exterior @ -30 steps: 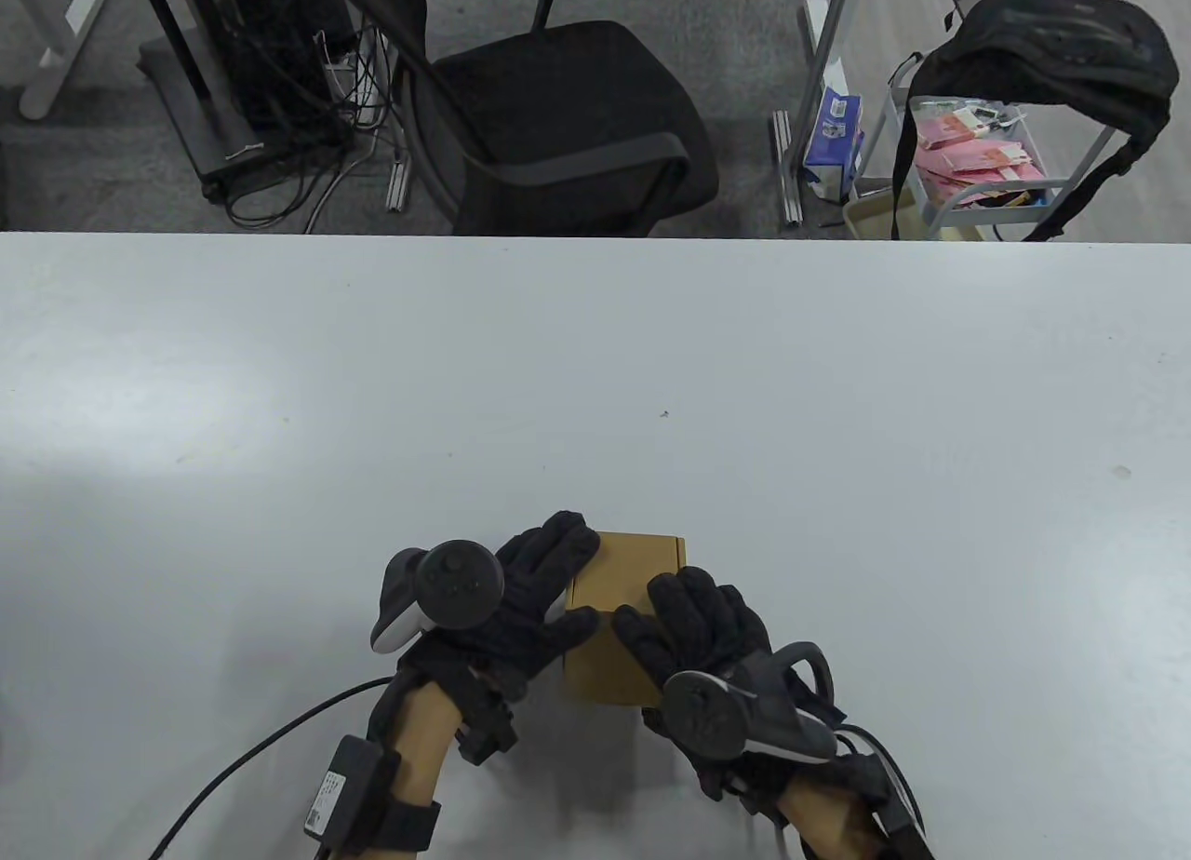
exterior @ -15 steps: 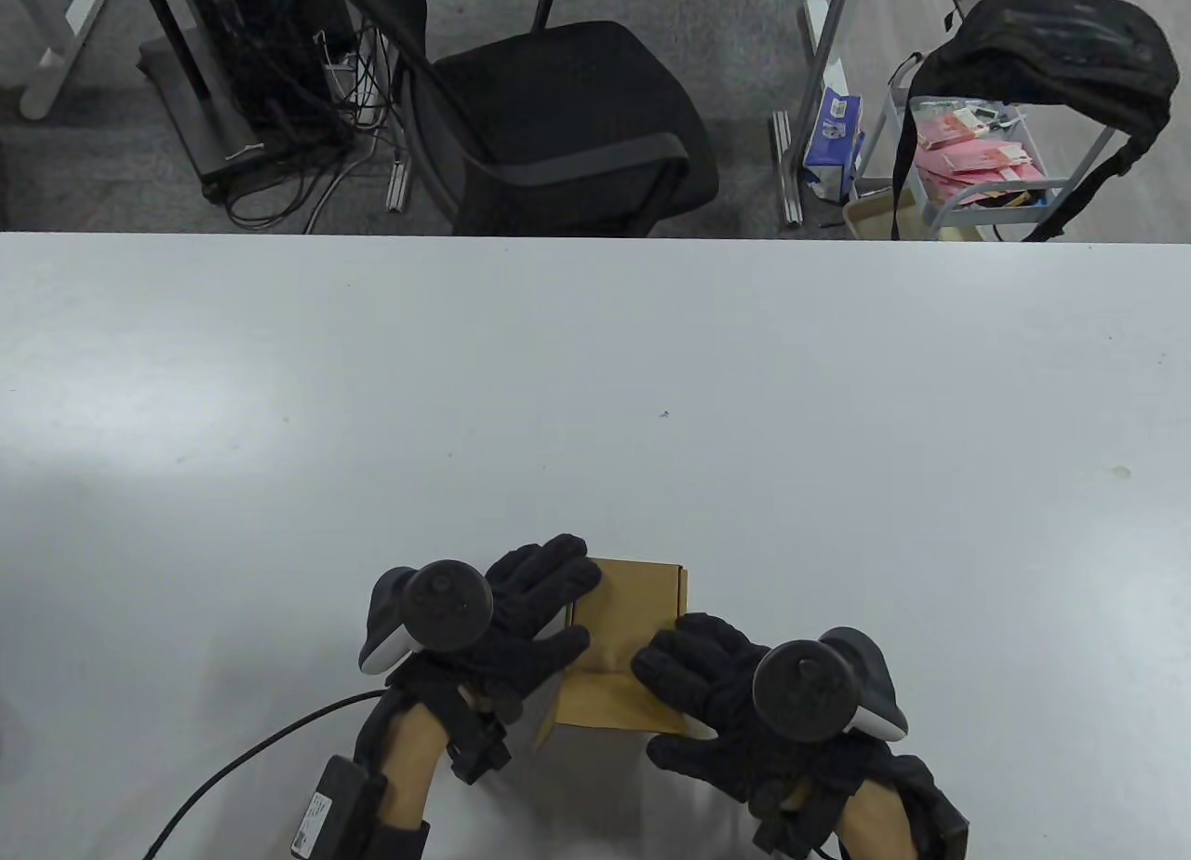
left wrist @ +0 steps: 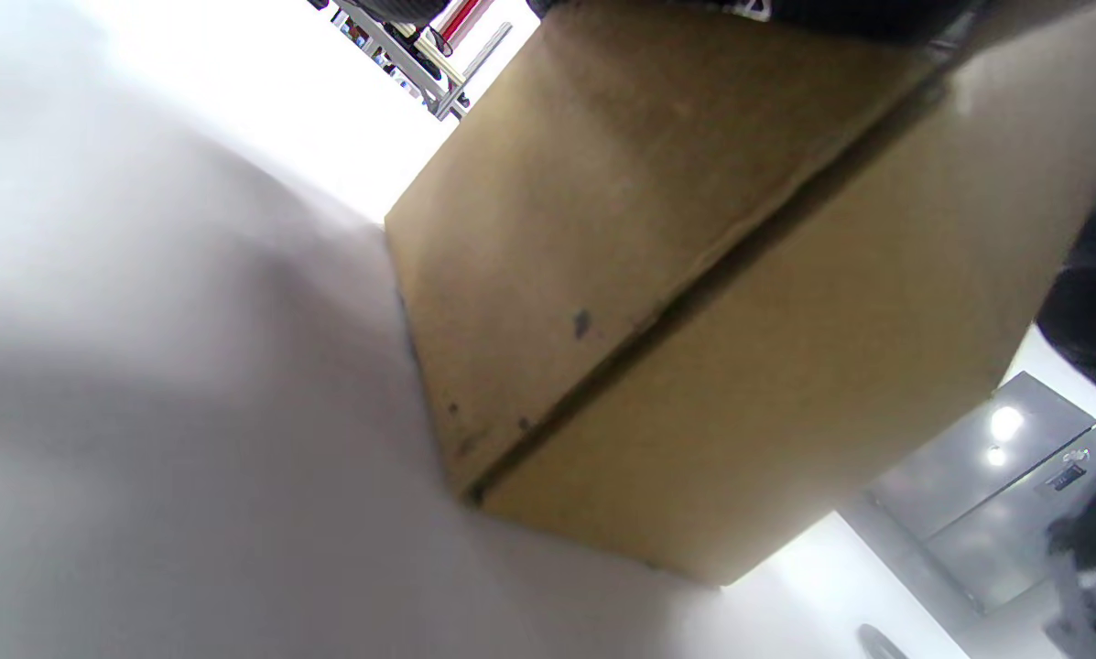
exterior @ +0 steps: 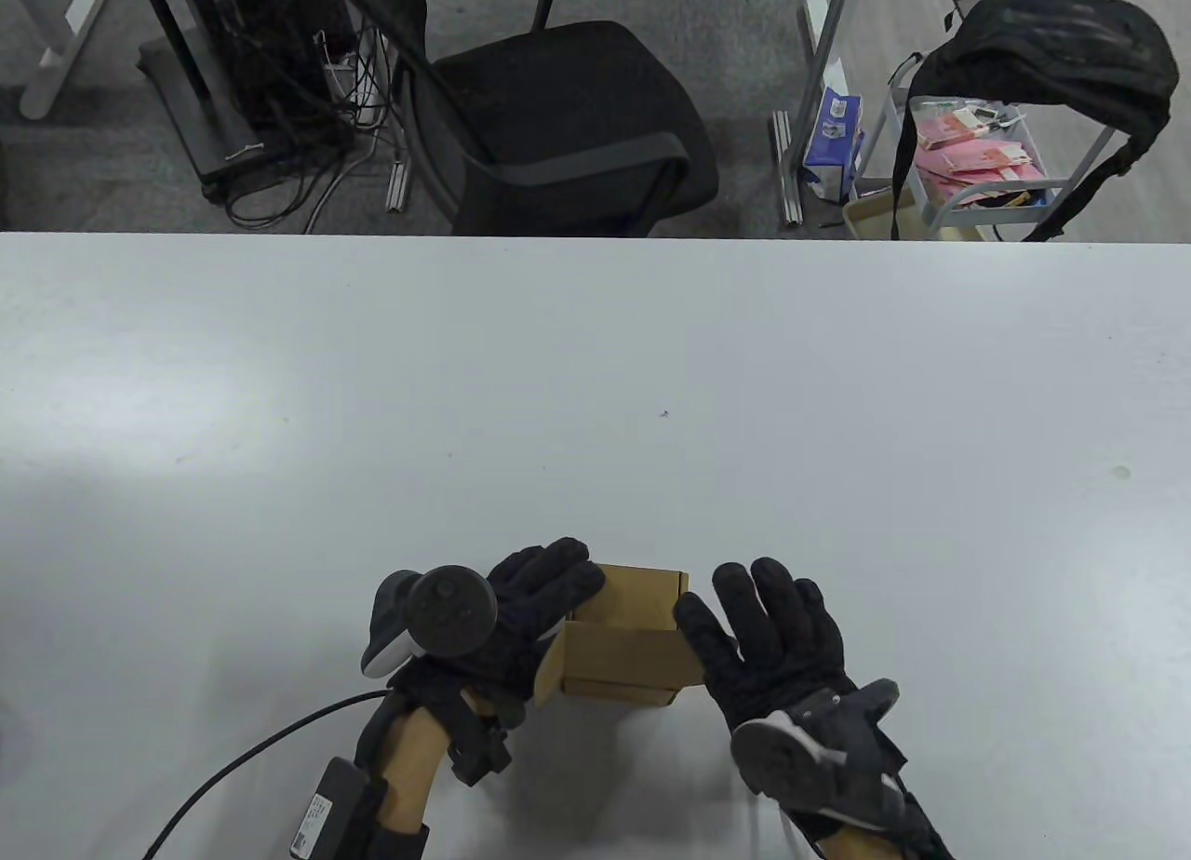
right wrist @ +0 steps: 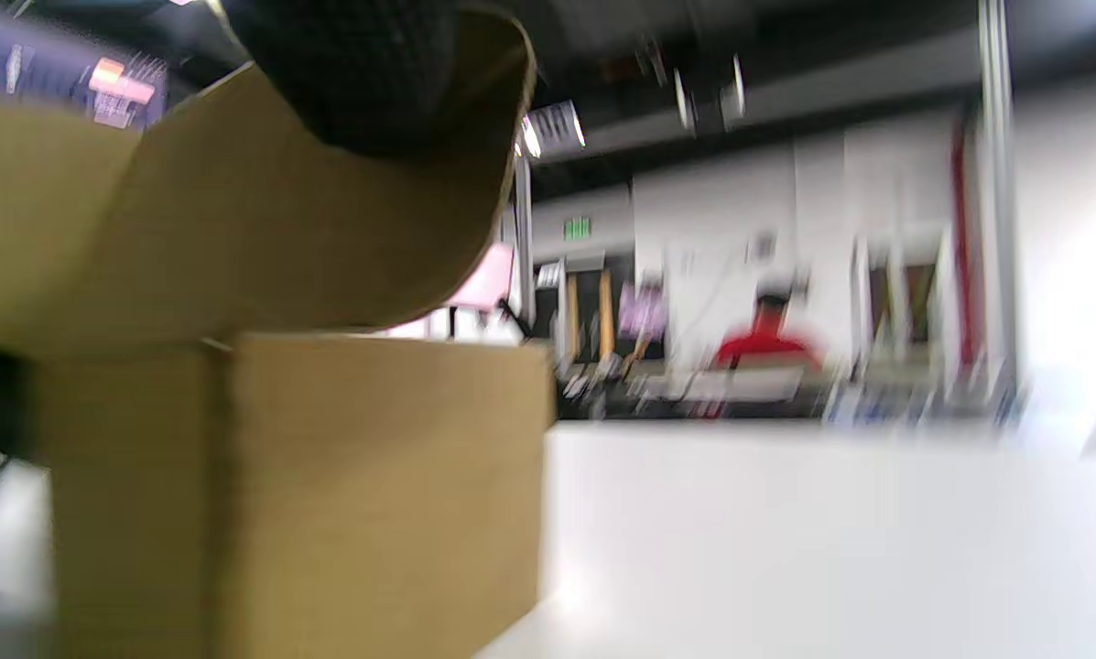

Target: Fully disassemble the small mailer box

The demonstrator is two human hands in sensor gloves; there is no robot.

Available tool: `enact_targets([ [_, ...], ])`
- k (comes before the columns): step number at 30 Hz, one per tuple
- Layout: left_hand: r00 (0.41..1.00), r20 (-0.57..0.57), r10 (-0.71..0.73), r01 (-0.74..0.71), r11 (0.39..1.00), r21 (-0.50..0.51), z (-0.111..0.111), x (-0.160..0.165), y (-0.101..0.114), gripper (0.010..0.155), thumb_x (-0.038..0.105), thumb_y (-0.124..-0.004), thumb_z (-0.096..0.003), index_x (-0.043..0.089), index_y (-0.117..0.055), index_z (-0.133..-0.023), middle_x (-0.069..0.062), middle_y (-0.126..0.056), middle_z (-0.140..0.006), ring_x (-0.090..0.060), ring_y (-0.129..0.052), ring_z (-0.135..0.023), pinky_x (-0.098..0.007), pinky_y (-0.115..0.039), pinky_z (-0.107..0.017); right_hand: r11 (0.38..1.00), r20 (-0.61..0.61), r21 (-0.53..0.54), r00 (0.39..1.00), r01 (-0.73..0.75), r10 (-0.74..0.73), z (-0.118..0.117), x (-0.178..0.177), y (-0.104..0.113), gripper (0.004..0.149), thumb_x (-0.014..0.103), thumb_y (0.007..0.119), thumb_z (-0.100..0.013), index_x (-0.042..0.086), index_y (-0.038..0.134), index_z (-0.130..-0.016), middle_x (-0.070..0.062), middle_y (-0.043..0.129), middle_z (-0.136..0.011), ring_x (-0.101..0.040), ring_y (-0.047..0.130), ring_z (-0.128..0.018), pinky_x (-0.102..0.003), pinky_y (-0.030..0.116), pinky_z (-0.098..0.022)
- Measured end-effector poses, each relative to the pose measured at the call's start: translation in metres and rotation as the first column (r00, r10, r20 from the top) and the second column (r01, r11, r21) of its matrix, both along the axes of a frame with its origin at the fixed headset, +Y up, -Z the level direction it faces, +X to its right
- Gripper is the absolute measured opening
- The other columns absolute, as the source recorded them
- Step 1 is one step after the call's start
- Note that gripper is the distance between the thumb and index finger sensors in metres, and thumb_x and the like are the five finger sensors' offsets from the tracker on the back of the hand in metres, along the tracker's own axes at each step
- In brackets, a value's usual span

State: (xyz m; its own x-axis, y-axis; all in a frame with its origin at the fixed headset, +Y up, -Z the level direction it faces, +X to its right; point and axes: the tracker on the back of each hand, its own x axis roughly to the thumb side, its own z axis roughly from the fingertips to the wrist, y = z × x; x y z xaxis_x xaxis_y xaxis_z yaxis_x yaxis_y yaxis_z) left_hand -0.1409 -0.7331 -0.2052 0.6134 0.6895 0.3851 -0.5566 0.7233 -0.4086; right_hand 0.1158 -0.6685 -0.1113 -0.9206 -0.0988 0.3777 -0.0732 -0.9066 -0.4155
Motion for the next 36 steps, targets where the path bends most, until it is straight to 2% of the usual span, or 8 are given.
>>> enact_targets([
  [2, 1.000, -0.002, -0.007, 0.007, 1.000, 0.006, 0.000, 0.000, 0.000, 0.064, 0.056, -0.067, -0.0483, 0.040, -0.049, -0.108, 0.010, -0.033, -0.121, -0.039, -0.037, -0.111, -0.063, -0.041, -0.077, 0.983, 0.063, 0.123, 0.989, -0.140, 0.133, 0.008, -0.019, -0.001, 0.072, 0.032, 0.077, -0.040, 0.042, 0.034, -0.098, 0.003, 0.022, -0.112, -0.037, 0.033, -0.105, -0.061, 0.039, -0.075],
  [5, 1.000, -0.007, -0.014, 0.014, 1.000, 0.011, 0.002, 0.000, 0.000, 0.064, 0.057, -0.066, -0.0484, 0.040, -0.049, -0.108, 0.010, -0.032, -0.121, -0.039, -0.037, -0.111, -0.064, -0.040, -0.076, 0.978, 0.039, 0.110, 0.984, -0.175, 0.171, 0.011, -0.046, -0.002, 0.071, 0.032, 0.077, -0.040, 0.043, 0.037, -0.097, 0.004, 0.031, -0.112, -0.034, 0.042, -0.105, -0.060, 0.043, -0.074],
  [9, 0.999, -0.015, -0.030, 0.030, 0.999, 0.025, 0.004, 0.001, 0.000, 0.064, 0.057, -0.064, -0.0488, 0.040, -0.048, -0.109, 0.009, -0.031, -0.121, -0.040, -0.036, -0.110, -0.064, -0.039, -0.076, 0.994, 0.000, -0.006, 0.994, -0.110, 0.110, 0.002, -0.073, 0.000, 0.072, 0.041, 0.077, -0.039, 0.039, 0.035, -0.098, 0.001, 0.043, -0.110, -0.034, 0.052, -0.102, -0.060, 0.046, -0.073],
  [14, 0.997, -0.019, -0.078, 0.079, 0.996, 0.036, 0.006, 0.003, 0.003, 0.065, 0.058, -0.062, -0.0489, 0.040, -0.045, -0.109, 0.009, -0.030, -0.121, -0.039, -0.035, -0.110, -0.063, -0.039, -0.076, 0.991, -0.019, -0.087, 0.994, 0.105, -0.107, -0.008, -0.089, -0.004, 0.082, 0.063, 0.068, -0.033, 0.033, 0.035, -0.101, -0.004, 0.042, -0.105, -0.036, 0.049, -0.095, -0.062, 0.034, -0.075],
  [20, 0.999, 0.001, -0.049, 0.049, 0.999, 0.001, 0.000, -0.004, -0.001, 0.064, 0.058, -0.061, -0.0485, 0.045, -0.046, -0.109, 0.015, -0.031, -0.121, -0.039, -0.035, -0.111, -0.063, -0.038, -0.077, 0.980, 0.043, 0.048, 0.980, 0.191, -0.193, -0.018, -0.085, -0.011, 0.087, 0.075, 0.064, -0.025, 0.040, 0.036, -0.100, 0.005, 0.056, -0.082, -0.019, 0.062, -0.064, -0.050, 0.048, -0.065],
  [25, 0.999, 0.020, -0.033, 0.033, 0.999, -0.002, 0.000, -0.008, -0.002, 0.066, 0.055, -0.064, -0.0490, 0.044, -0.041, -0.110, 0.015, -0.031, -0.122, -0.040, -0.035, -0.111, -0.063, -0.038, -0.077, 0.965, 0.085, 0.138, 0.968, 0.221, -0.234, -0.016, -0.080, 0.008, 0.082, 0.075, 0.066, -0.029, 0.041, 0.041, -0.099, 0.010, 0.063, -0.073, -0.015, 0.066, -0.055, -0.047, 0.056, -0.057],
  [31, 0.997, 0.048, 0.060, -0.055, 0.994, -0.096, 0.002, -0.007, -0.010, 0.089, 0.072, -0.061, -0.0444, 0.030, -0.021, -0.112, 0.002, -0.019, -0.122, -0.043, -0.026, -0.111, -0.065, -0.032, -0.078, 0.946, 0.120, 0.238, 0.959, 0.222, -0.255, -0.022, -0.081, 0.049, 0.079, 0.072, 0.068, -0.031, 0.040, 0.043, -0.099, 0.009, 0.064, -0.072, -0.016, 0.067, -0.056, -0.048, 0.056, -0.057],
  [36, 1.000, -0.014, -0.018, 0.016, 0.991, -0.134, 0.004, -0.001, -0.013, 0.092, 0.070, -0.063, -0.0464, 0.020, -0.020, -0.111, -0.010, -0.014, -0.118, -0.042, -0.022, -0.109, -0.065, -0.026, -0.077, 0.953, 0.131, 0.198, 0.957, 0.230, -0.259, -0.048, -0.082, 0.075, 0.077, 0.070, 0.068, -0.032, 0.039, 0.046, -0.098, 0.008, 0.066, -0.071, -0.017, 0.068, -0.055, -0.048, 0.056, -0.056],
])
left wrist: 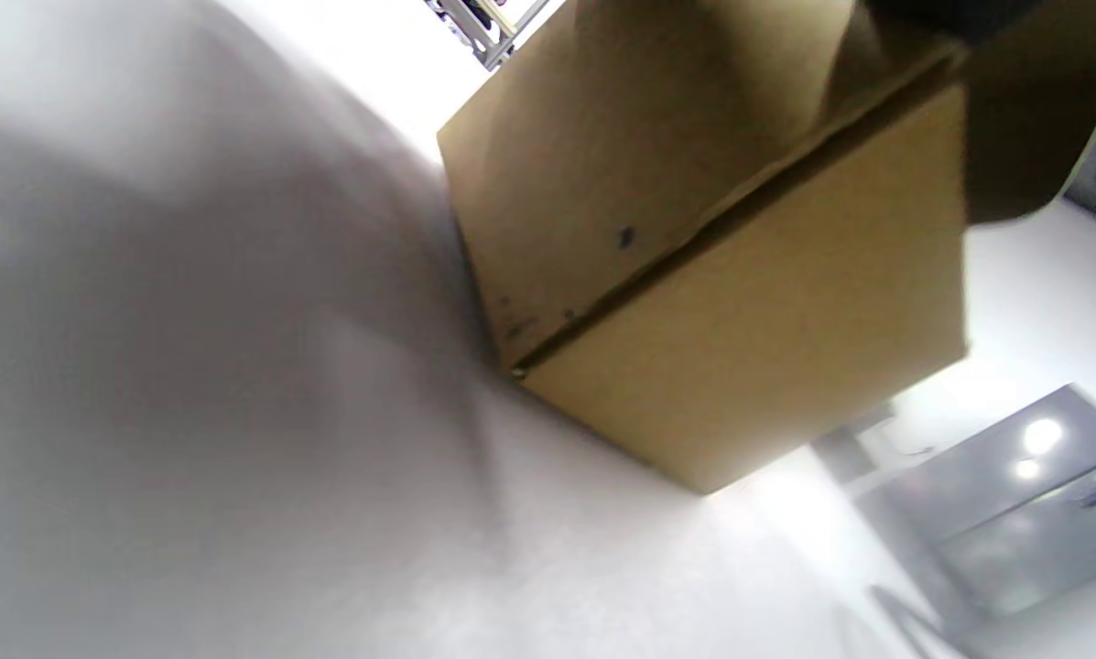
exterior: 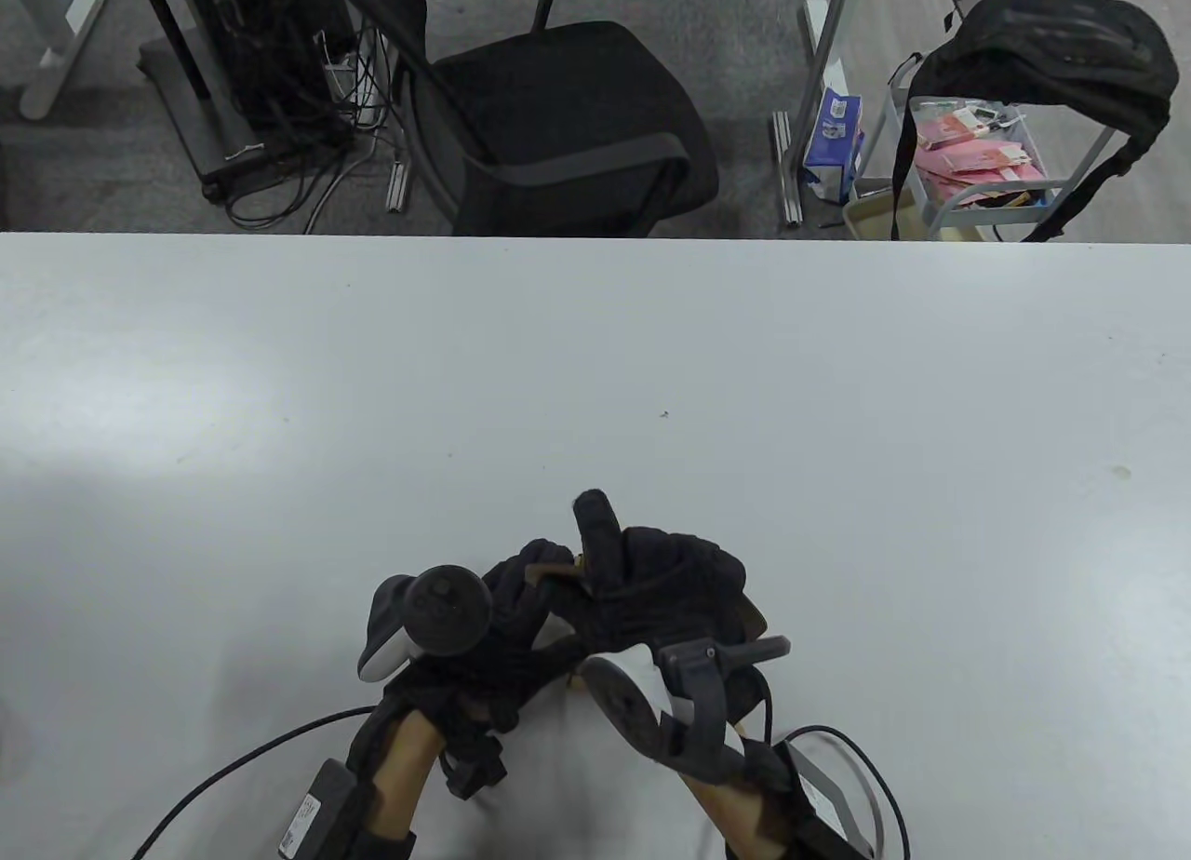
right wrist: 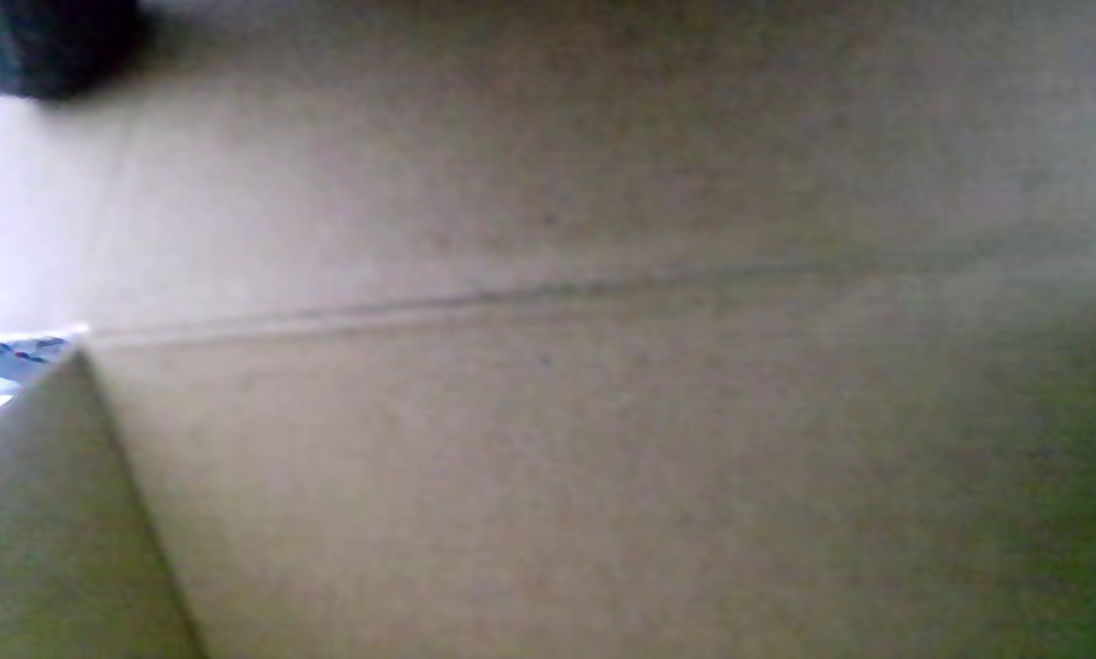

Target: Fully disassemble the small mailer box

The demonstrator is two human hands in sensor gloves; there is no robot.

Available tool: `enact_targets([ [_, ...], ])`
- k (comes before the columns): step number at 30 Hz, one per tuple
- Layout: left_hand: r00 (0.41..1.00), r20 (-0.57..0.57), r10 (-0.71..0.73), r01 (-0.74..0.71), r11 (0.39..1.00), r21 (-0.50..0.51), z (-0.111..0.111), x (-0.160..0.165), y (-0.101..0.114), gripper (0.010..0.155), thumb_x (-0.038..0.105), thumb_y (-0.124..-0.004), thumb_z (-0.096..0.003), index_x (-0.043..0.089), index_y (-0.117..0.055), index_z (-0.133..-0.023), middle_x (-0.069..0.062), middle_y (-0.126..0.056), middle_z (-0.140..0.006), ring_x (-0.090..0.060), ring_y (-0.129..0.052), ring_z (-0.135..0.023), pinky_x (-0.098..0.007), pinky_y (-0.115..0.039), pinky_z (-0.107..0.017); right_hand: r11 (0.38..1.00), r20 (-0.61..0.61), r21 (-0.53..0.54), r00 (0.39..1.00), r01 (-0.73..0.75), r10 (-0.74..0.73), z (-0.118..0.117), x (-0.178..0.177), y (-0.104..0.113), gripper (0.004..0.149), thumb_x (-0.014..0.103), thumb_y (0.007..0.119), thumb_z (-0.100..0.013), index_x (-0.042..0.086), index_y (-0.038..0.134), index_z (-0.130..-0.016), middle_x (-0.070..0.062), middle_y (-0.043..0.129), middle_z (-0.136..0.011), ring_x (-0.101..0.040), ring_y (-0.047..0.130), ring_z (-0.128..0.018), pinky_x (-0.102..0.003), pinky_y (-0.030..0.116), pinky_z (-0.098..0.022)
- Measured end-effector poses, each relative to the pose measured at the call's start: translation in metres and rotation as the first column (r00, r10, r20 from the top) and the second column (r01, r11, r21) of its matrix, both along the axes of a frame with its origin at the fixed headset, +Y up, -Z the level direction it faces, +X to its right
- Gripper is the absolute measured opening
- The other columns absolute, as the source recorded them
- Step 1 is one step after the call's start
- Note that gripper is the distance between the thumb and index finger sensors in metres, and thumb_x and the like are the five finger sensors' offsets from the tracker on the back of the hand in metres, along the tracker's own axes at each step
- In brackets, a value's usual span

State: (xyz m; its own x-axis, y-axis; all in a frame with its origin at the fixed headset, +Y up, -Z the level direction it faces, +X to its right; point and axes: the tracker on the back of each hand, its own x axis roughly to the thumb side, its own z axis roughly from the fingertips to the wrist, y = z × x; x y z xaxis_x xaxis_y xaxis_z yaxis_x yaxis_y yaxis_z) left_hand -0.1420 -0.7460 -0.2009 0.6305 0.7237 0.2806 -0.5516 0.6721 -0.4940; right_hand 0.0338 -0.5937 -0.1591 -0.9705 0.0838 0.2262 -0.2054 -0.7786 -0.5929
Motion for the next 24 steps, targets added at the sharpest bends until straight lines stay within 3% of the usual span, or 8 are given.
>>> enact_targets([
  [4, 0.998, -0.056, 0.028, -0.031, 0.997, -0.065, 0.001, 0.004, 0.000, 0.090, 0.065, -0.065, -0.0483, 0.017, -0.023, -0.111, -0.012, -0.013, -0.117, -0.043, -0.020, -0.108, -0.065, -0.025, -0.077, 0.997, -0.007, -0.011, 0.997, -0.078, 0.078, -0.024, -0.008, 0.013, 0.078, 0.069, 0.068, -0.032, 0.037, 0.045, -0.099, 0.006, 0.064, -0.073, -0.019, 0.067, -0.057, -0.050, 0.056, -0.056],
  [9, 0.999, -0.044, -0.012, 0.008, 0.997, -0.082, 0.001, 0.006, -0.005, 0.093, 0.072, -0.059, -0.0472, 0.016, -0.021, -0.111, -0.014, -0.012, -0.116, -0.044, -0.019, -0.107, -0.064, -0.025, -0.076, 0.977, 0.154, -0.081, 0.966, -0.199, 0.210, -0.078, -0.006, 0.023, 0.078, 0.064, 0.068, -0.036, 0.039, 0.034, -0.101, 0.005, 0.043, -0.097, -0.022, 0.055, -0.085, -0.051, 0.045, -0.070],
  [12, 0.999, -0.050, -0.005, 0.000, 0.995, -0.096, 0.001, 0.005, -0.006, 0.094, 0.072, -0.059, -0.0470, 0.016, -0.021, -0.111, -0.014, -0.011, -0.116, -0.045, -0.018, -0.107, -0.064, -0.025, -0.076, 0.931, 0.275, -0.171, 0.892, -0.322, 0.359, -0.110, -0.002, 0.021, 0.082, 0.064, 0.068, -0.036, 0.039, 0.026, -0.102, 0.005, 0.021, -0.108, -0.023, 0.039, -0.099, -0.053, 0.035, -0.076],
  [14, 0.999, -0.047, -0.017, 0.013, 0.996, -0.090, 0.001, 0.004, -0.006, 0.094, 0.072, -0.058, -0.0467, 0.015, -0.021, -0.111, -0.015, -0.011, -0.116, -0.045, -0.019, -0.107, -0.064, -0.025, -0.076, 0.888, 0.368, -0.213, 0.809, -0.406, 0.458, -0.124, 0.001, 0.019, 0.082, 0.065, 0.067, -0.036, 0.038, 0.026, -0.102, 0.004, 0.015, -0.109, -0.024, 0.036, -0.102, -0.054, 0.032, -0.078],
  [17, 0.999, -0.047, -0.020, 0.015, 0.996, -0.089, 0.001, 0.004, -0.006, 0.093, 0.072, -0.058, -0.0468, 0.015, -0.022, -0.111, -0.015, -0.012, -0.116, -0.045, -0.019, -0.107, -0.064, -0.025, -0.076, 0.874, 0.319, -0.311, 0.826, -0.373, 0.465, -0.131, -0.001, 0.012, 0.076, 0.067, 0.064, -0.035, 0.039, 0.038, -0.102, 0.004, 0.021, -0.112, -0.026, 0.039, -0.102, -0.056, 0.032, -0.077],
  [19, 0.999, -0.045, -0.023, 0.019, 0.996, -0.089, 0.001, 0.004, -0.005, 0.093, 0.072, -0.058, -0.0468, 0.015, -0.023, -0.111, -0.015, -0.012, -0.116, -0.045, -0.019, -0.107, -0.064, -0.025, -0.076, 0.860, 0.218, -0.398, 0.878, -0.320, 0.427, -0.132, -0.006, 0.001, 0.069, 0.066, 0.063, -0.036, 0.036, 0.058, -0.097, 0.003, 0.048, -0.110, -0.032, 0.049, -0.099, -0.059, 0.036, -0.075],
  [21, 0.999, -0.043, -0.027, 0.023, 0.996, -0.086, 0.001, 0.005, -0.006, 0.092, 0.072, -0.057, -0.0469, 0.014, -0.024, -0.111, -0.015, -0.013, -0.116, -0.045, -0.020, -0.107, -0.064, -0.026, -0.076, 0.808, 0.140, -0.503, 0.894, -0.306, 0.426, -0.130, -0.014, -0.012, 0.064, 0.066, 0.062, -0.036, 0.036, 0.070, -0.092, 0.003, 0.059, -0.107, -0.033, 0.055, -0.098, -0.060, 0.037, -0.074],
  [24, 0.999, -0.045, -0.024, 0.020, 0.996, -0.089, 0.002, 0.006, -0.006, 0.092, 0.072, -0.057, -0.0469, 0.013, -0.028, -0.111, -0.016, -0.019, -0.116, -0.046, -0.022, -0.107, -0.065, -0.027, -0.076, 0.659, 0.008, -0.660, 0.874, -0.361, 0.486, -0.126, -0.032, -0.035, 0.062, 0.065, 0.060, -0.035, 0.038, 0.075, -0.088, 0.005, 0.060, -0.108, -0.033, 0.053, -0.099, -0.058, 0.037, -0.075],
])
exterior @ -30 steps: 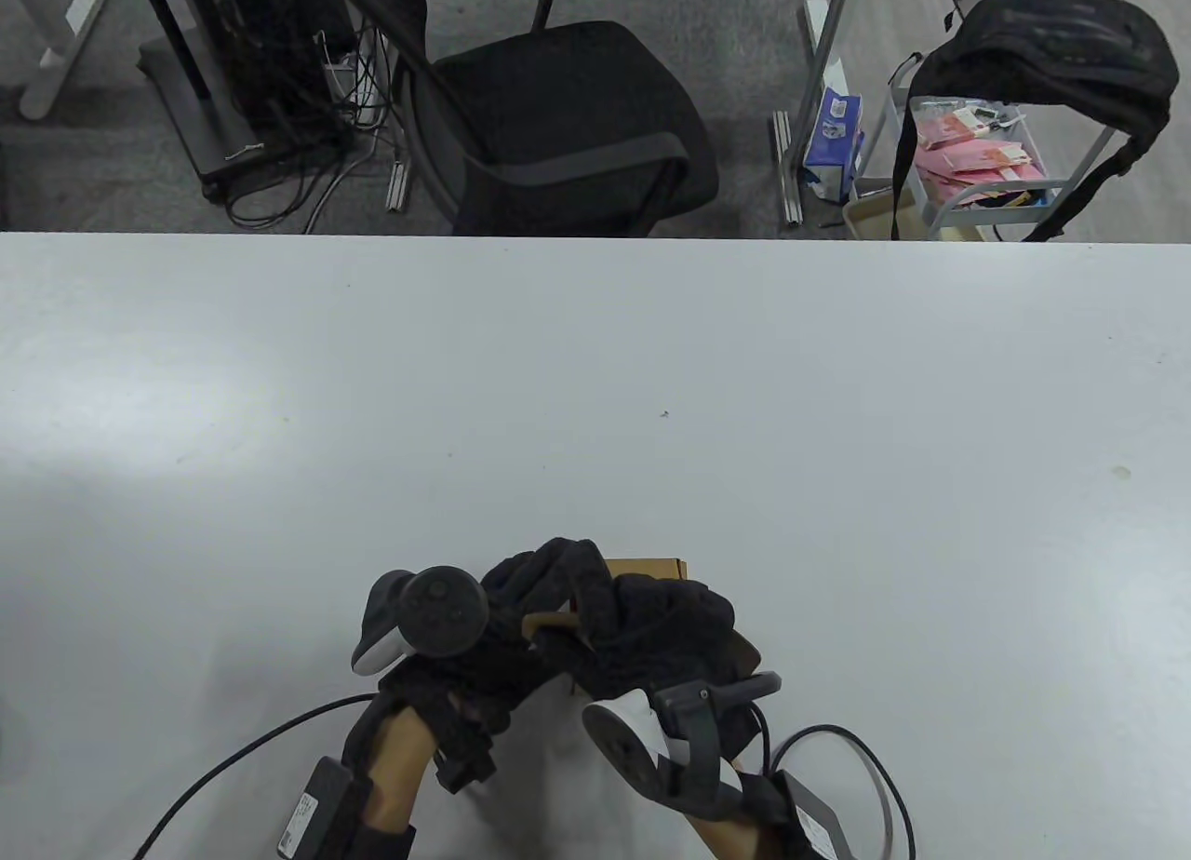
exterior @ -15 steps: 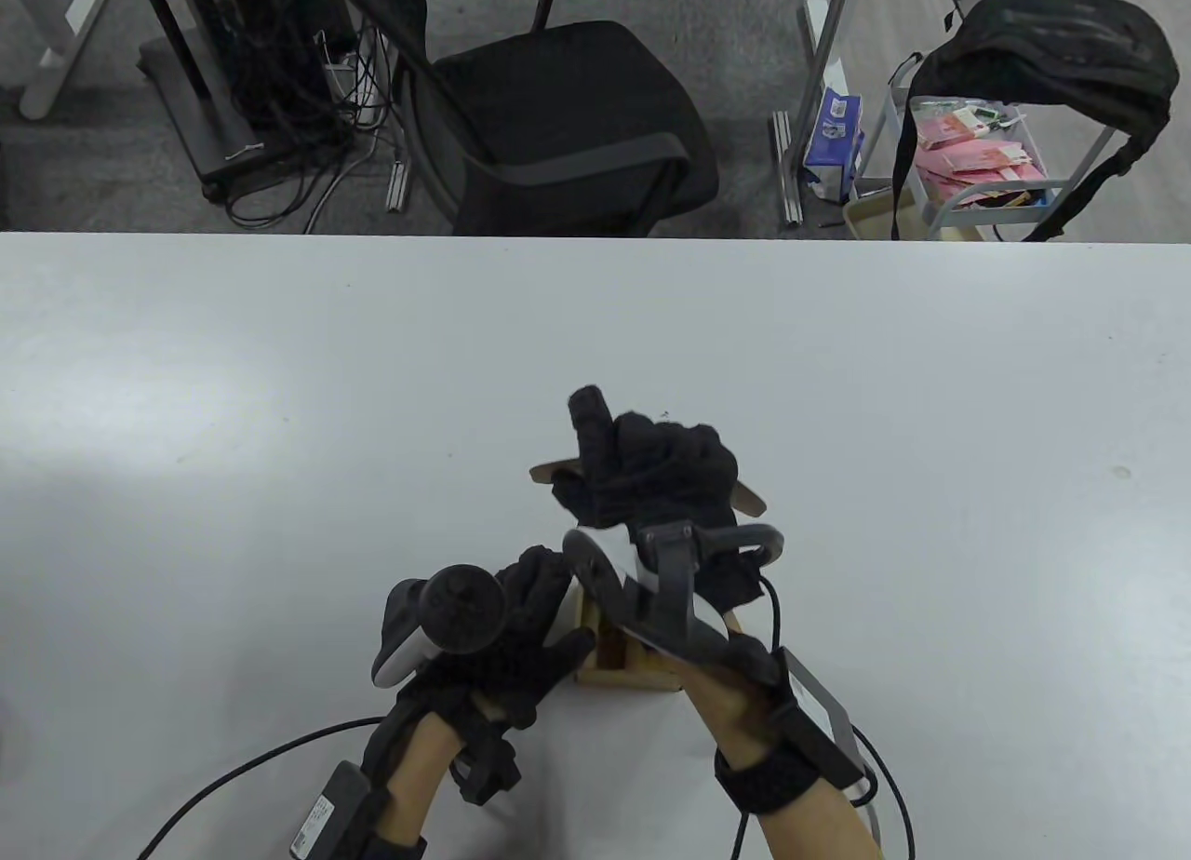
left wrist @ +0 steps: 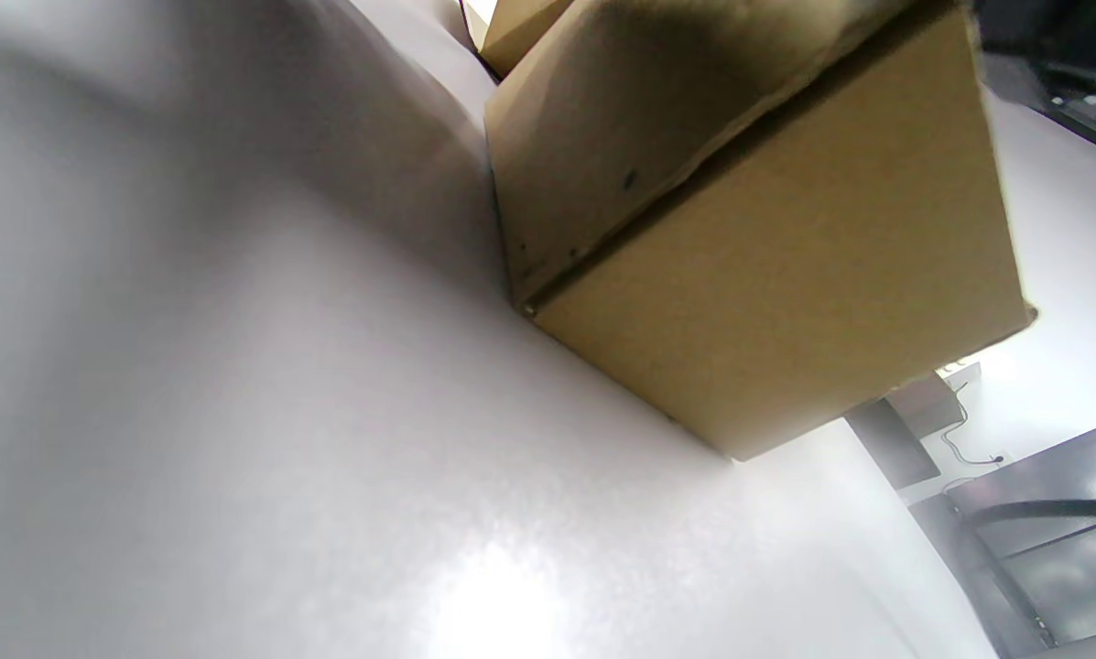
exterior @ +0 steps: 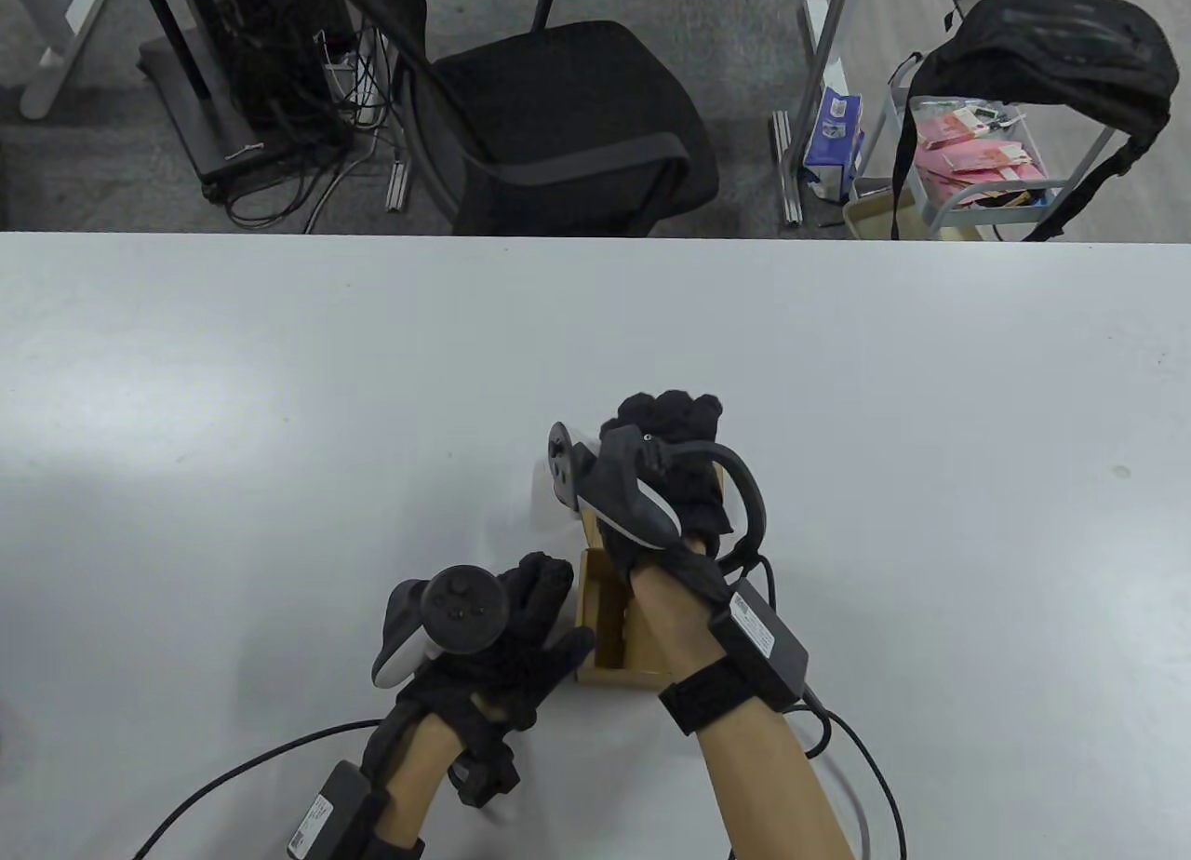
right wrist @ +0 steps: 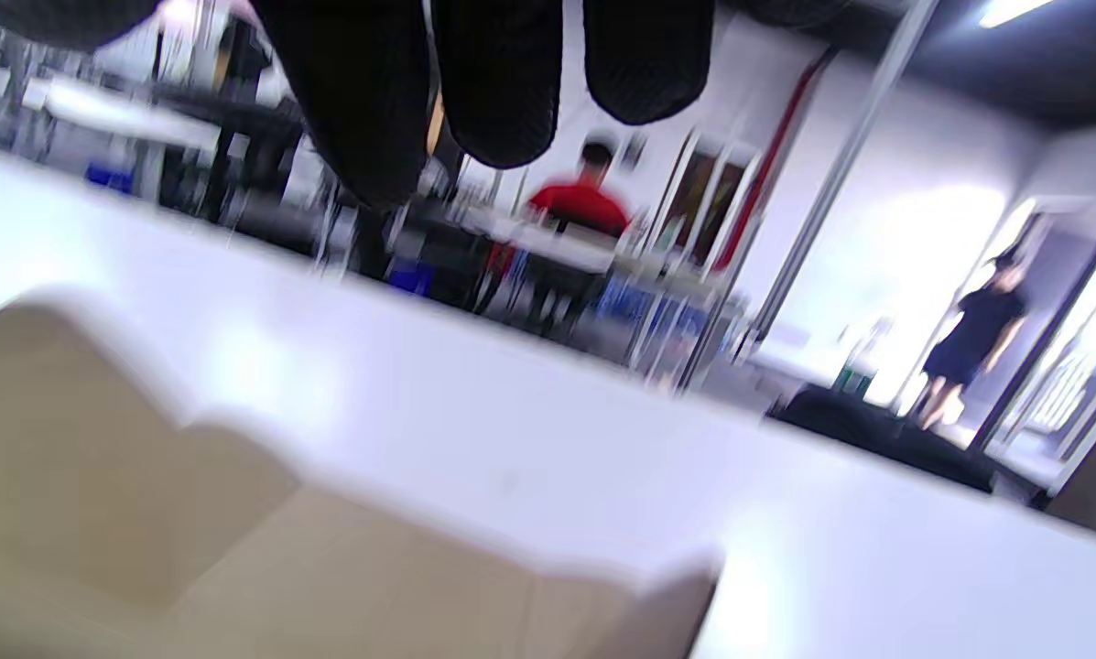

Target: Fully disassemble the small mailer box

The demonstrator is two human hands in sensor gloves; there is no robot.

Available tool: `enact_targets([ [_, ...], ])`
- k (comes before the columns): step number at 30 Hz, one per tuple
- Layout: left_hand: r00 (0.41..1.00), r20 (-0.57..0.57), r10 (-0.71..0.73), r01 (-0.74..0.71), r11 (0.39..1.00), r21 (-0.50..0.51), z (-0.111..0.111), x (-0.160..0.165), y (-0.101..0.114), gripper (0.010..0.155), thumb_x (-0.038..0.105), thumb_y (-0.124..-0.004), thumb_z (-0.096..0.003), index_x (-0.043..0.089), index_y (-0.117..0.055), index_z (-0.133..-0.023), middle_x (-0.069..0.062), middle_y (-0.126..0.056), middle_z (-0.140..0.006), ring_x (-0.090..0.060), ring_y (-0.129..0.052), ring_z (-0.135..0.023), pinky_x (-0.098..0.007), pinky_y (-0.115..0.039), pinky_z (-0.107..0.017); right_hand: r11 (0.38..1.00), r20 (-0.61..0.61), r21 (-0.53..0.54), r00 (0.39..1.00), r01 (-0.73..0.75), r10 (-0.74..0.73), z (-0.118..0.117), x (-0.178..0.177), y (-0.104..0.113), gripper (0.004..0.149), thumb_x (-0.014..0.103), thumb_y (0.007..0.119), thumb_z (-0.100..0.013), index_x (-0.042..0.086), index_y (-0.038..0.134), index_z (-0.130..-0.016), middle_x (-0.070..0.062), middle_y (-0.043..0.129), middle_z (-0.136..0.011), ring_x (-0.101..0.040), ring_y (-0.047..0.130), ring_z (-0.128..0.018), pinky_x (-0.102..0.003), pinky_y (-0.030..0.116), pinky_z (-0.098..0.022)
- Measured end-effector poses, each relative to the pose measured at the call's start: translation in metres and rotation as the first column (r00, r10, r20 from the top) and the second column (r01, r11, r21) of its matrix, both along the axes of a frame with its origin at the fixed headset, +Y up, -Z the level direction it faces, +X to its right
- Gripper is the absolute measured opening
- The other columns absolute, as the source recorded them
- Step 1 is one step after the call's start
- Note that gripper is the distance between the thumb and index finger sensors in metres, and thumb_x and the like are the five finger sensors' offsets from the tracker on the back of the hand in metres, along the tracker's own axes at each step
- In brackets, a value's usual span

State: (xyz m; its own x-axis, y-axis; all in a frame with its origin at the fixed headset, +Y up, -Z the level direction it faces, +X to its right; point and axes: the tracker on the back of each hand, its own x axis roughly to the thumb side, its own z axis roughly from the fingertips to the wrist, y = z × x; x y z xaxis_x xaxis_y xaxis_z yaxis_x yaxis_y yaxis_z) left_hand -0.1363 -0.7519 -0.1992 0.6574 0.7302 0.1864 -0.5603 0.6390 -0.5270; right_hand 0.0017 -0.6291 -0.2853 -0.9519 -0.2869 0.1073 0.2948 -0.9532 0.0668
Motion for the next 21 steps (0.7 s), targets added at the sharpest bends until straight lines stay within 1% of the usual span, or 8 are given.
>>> enact_targets([
  [1, 1.000, -0.001, 0.002, -0.002, 1.000, -0.003, 0.000, 0.000, 0.000, 0.092, 0.071, -0.056, -0.0469, 0.012, -0.030, -0.111, -0.017, -0.019, -0.117, -0.046, -0.022, -0.107, -0.065, -0.027, -0.076, 0.998, -0.017, -0.063, 1.000, -0.022, 0.021, 0.001, -0.007, -0.007, 0.061, 0.065, 0.059, -0.035, 0.039, 0.076, -0.088, 0.005, 0.060, -0.107, -0.033, 0.053, -0.099, -0.058, 0.038, -0.074],
  [3, 1.000, -0.003, 0.002, -0.002, 1.000, -0.006, 0.000, 0.000, 0.000, 0.091, 0.071, -0.057, -0.0470, 0.011, -0.032, -0.111, -0.017, -0.021, -0.117, -0.046, -0.023, -0.107, -0.065, -0.026, -0.076, 0.989, -0.038, -0.148, 0.999, -0.028, 0.022, 0.003, -0.017, -0.018, 0.060, 0.064, 0.060, -0.035, 0.040, 0.077, -0.086, 0.005, 0.060, -0.107, -0.033, 0.053, -0.099, -0.058, 0.038, -0.074],
  [6, 1.000, -0.005, -0.005, 0.005, 1.000, 0.005, 0.000, 0.000, 0.000, 0.091, 0.071, -0.057, -0.0469, 0.011, -0.033, -0.111, -0.017, -0.022, -0.117, -0.047, -0.023, -0.106, -0.065, -0.027, -0.076, 0.976, -0.044, -0.219, 0.999, -0.004, -0.006, 0.007, -0.029, -0.028, 0.059, 0.063, 0.060, -0.035, 0.038, 0.077, -0.086, 0.004, 0.060, -0.107, -0.033, 0.053, -0.098, -0.057, 0.040, -0.073],
  [10, 1.000, -0.001, -0.009, 0.009, 1.000, -0.006, 0.001, 0.002, 0.000, 0.091, 0.070, -0.056, -0.0469, 0.010, -0.034, -0.111, -0.018, -0.023, -0.117, -0.047, -0.024, -0.107, -0.065, -0.027, -0.076, 0.966, -0.059, -0.258, 0.998, -0.007, -0.009, 0.012, -0.038, -0.034, 0.059, 0.062, 0.060, -0.035, 0.039, 0.074, -0.088, 0.003, 0.059, -0.107, -0.033, 0.054, -0.098, -0.057, 0.041, -0.072],
  [13, 1.000, -0.004, -0.014, 0.014, 1.000, 0.000, 0.001, 0.003, 0.000, 0.091, 0.071, -0.055, -0.0469, 0.010, -0.034, -0.111, -0.018, -0.024, -0.117, -0.047, -0.024, -0.106, -0.065, -0.028, -0.076, 0.955, -0.037, -0.297, 0.999, 0.000, -0.012, 0.013, -0.037, -0.039, 0.060, 0.061, 0.060, -0.035, 0.039, 0.072, -0.089, 0.003, 0.059, -0.108, -0.034, 0.054, -0.098, -0.058, 0.042, -0.072],
  [16, 1.000, -0.007, -0.013, 0.013, 1.000, -0.013, 0.001, 0.003, -0.001, 0.091, 0.071, -0.055, -0.0468, 0.011, -0.033, -0.111, -0.017, -0.023, -0.117, -0.046, -0.024, -0.106, -0.065, -0.027, -0.076, 0.949, -0.010, -0.313, 0.999, 0.041, -0.047, 0.011, -0.028, -0.039, 0.062, 0.062, 0.059, -0.034, 0.040, 0.067, -0.091, 0.002, 0.056, -0.109, -0.033, 0.052, -0.099, -0.057, 0.041, -0.073],
  [19, 1.000, -0.006, -0.008, 0.008, 1.000, -0.019, 0.001, 0.003, -0.001, 0.091, 0.071, -0.055, -0.0467, 0.011, -0.033, -0.111, -0.017, -0.023, -0.117, -0.047, -0.023, -0.106, -0.065, -0.027, -0.076, 0.960, 0.032, -0.270, 0.997, 0.071, -0.065, 0.008, -0.011, -0.032, 0.066, 0.064, 0.058, -0.033, 0.041, 0.061, -0.094, 0.002, 0.055, -0.109, -0.033, 0.050, -0.102, -0.058, 0.040, -0.074],
  [21, 1.000, -0.005, -0.012, 0.012, 1.000, -0.017, 0.001, 0.003, -0.001, 0.091, 0.071, -0.055, -0.0467, 0.010, -0.033, -0.111, -0.018, -0.023, -0.117, -0.046, -0.023, -0.107, -0.065, -0.027, -0.076, 0.961, 0.088, -0.261, 0.994, 0.088, -0.067, 0.005, 0.006, -0.028, 0.067, 0.064, 0.058, -0.033, 0.040, 0.059, -0.096, 0.001, 0.056, -0.110, -0.033, 0.048, -0.104, -0.059, 0.039, -0.074],
])
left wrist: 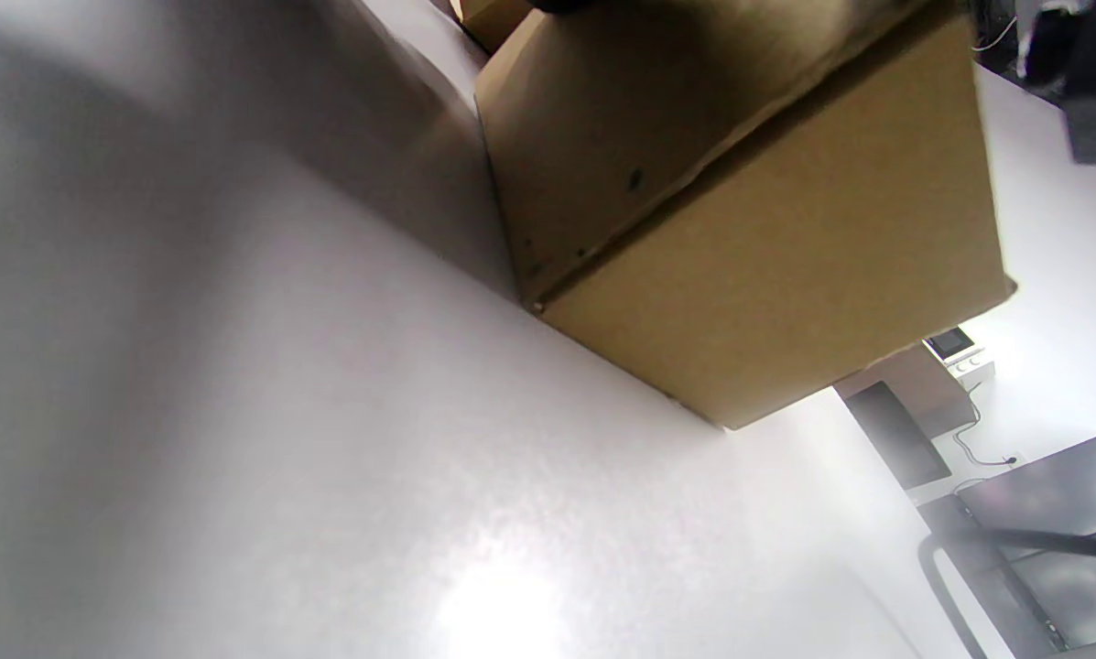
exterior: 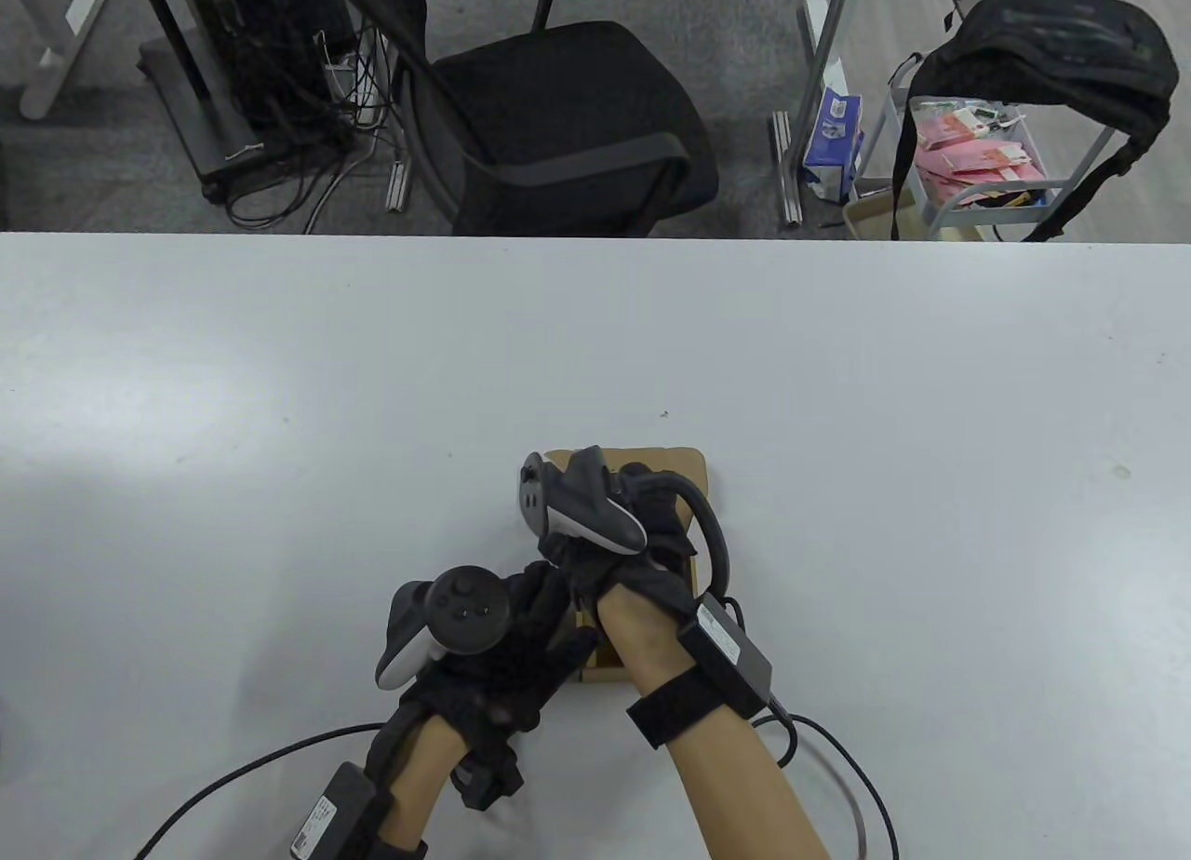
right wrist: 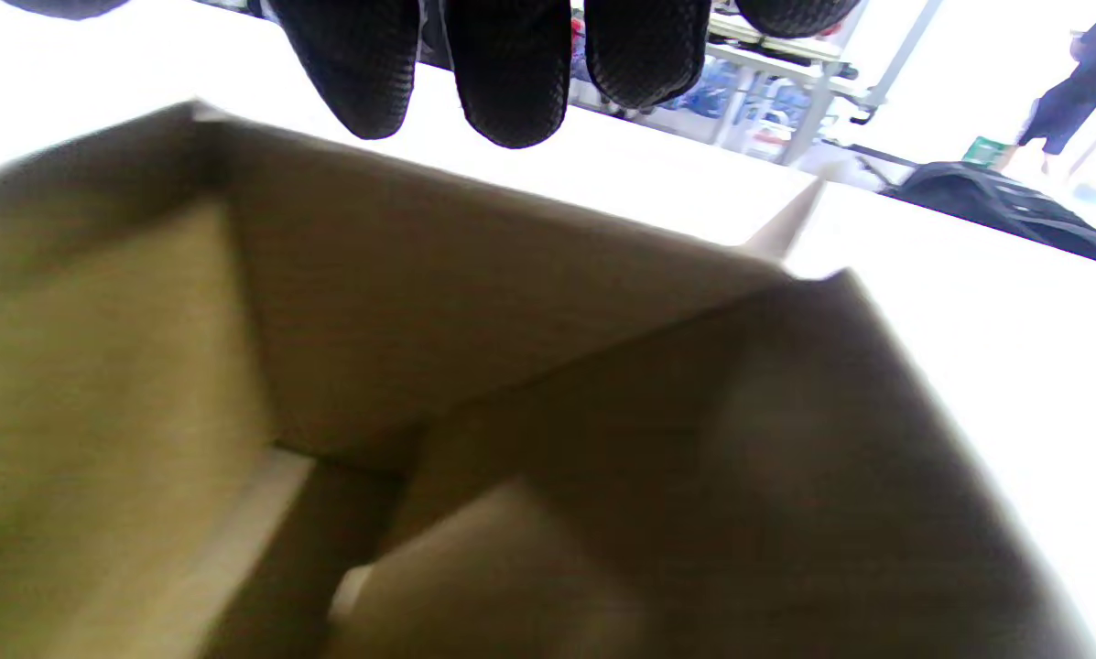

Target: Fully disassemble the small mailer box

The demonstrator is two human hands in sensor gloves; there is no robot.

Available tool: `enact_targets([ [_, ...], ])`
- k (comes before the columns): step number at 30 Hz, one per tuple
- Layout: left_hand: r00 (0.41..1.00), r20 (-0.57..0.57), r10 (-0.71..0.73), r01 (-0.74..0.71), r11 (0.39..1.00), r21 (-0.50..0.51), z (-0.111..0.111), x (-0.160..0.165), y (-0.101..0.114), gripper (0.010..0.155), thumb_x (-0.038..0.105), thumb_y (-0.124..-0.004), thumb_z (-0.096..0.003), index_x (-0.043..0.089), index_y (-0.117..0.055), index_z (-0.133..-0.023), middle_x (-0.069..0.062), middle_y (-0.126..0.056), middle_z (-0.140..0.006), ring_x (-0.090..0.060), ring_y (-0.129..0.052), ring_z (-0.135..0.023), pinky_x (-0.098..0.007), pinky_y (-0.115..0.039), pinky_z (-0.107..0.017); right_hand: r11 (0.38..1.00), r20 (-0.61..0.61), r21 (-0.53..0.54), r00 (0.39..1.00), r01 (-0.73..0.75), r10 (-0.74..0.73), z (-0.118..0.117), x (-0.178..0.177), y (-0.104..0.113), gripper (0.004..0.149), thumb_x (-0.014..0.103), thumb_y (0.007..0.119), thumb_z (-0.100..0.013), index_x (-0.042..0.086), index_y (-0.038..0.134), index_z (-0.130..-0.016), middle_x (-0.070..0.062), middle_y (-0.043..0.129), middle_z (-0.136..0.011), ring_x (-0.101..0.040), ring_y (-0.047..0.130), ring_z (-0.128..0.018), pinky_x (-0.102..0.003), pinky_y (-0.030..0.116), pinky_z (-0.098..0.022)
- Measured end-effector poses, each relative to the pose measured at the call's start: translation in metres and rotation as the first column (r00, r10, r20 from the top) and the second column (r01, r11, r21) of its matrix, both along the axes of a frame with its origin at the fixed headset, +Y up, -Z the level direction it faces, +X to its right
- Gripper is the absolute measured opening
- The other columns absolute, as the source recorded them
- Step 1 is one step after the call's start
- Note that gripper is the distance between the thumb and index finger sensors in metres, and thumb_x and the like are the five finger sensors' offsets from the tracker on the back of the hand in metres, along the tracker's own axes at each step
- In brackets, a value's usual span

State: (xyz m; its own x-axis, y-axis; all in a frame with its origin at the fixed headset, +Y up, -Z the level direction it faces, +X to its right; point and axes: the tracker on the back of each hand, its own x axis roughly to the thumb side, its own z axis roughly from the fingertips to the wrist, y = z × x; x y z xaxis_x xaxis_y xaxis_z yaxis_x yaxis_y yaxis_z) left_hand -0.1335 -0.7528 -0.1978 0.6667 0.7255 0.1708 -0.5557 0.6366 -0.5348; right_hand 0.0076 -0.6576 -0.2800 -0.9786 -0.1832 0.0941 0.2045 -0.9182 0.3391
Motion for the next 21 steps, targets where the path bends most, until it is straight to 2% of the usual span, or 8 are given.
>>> enact_targets([
  [5, 1.000, 0.000, -0.005, 0.005, 1.000, 0.002, 0.000, 0.000, 0.000, 0.091, 0.071, -0.055, -0.0468, 0.010, -0.033, -0.111, -0.018, -0.022, -0.117, -0.046, -0.023, -0.106, -0.065, -0.027, -0.076, 0.998, 0.141, -0.035, 0.989, 0.043, -0.038, -0.003, 0.048, -0.002, 0.070, 0.064, 0.057, -0.032, 0.036, 0.058, -0.096, -0.001, 0.057, -0.110, -0.034, 0.047, -0.106, -0.061, 0.039, -0.074],
  [8, 1.000, 0.000, -0.006, 0.006, 1.000, 0.001, 0.000, 0.000, 0.000, 0.091, 0.071, -0.055, -0.0468, 0.011, -0.033, -0.111, -0.017, -0.022, -0.117, -0.046, -0.023, -0.106, -0.065, -0.027, -0.076, 0.990, 0.203, -0.055, 0.972, 0.131, -0.117, 0.000, 0.075, -0.007, 0.071, 0.064, 0.057, -0.033, 0.034, 0.058, -0.097, -0.001, 0.060, -0.108, -0.035, 0.051, -0.104, -0.061, 0.041, -0.074],
  [13, 1.000, 0.002, -0.007, 0.007, 1.000, -0.001, 0.000, 0.001, 0.000, 0.091, 0.071, -0.054, -0.0467, 0.010, -0.033, -0.111, -0.017, -0.022, -0.117, -0.046, -0.023, -0.106, -0.065, -0.027, -0.076, 0.945, 0.282, -0.088, 0.918, 0.314, -0.278, 0.009, 0.106, -0.031, 0.071, 0.065, 0.057, -0.033, 0.033, 0.057, -0.097, -0.002, 0.060, -0.108, -0.035, 0.053, -0.103, -0.061, 0.041, -0.074],
  [16, 1.000, 0.000, -0.007, 0.007, 1.000, -0.002, 0.001, 0.001, 0.000, 0.091, 0.071, -0.054, -0.0465, 0.011, -0.032, -0.111, -0.017, -0.022, -0.117, -0.047, -0.023, -0.106, -0.065, -0.027, -0.076, 0.872, 0.345, -0.086, 0.836, 0.481, -0.427, 0.016, 0.120, -0.048, 0.074, 0.067, 0.053, -0.033, 0.031, 0.055, -0.097, -0.006, 0.058, -0.107, -0.036, 0.054, -0.101, -0.060, 0.043, -0.073],
  [21, 1.000, 0.001, -0.008, 0.008, 1.000, -0.001, 0.001, 0.002, 0.000, 0.092, 0.072, -0.054, -0.0465, 0.011, -0.032, -0.111, -0.017, -0.022, -0.117, -0.046, -0.023, -0.106, -0.065, -0.026, -0.076, 0.758, 0.403, -0.034, 0.703, 0.652, -0.586, 0.026, 0.132, -0.066, 0.078, 0.070, 0.052, -0.032, 0.029, 0.049, -0.099, -0.010, 0.052, -0.106, -0.038, 0.052, -0.099, -0.060, 0.044, -0.071],
])
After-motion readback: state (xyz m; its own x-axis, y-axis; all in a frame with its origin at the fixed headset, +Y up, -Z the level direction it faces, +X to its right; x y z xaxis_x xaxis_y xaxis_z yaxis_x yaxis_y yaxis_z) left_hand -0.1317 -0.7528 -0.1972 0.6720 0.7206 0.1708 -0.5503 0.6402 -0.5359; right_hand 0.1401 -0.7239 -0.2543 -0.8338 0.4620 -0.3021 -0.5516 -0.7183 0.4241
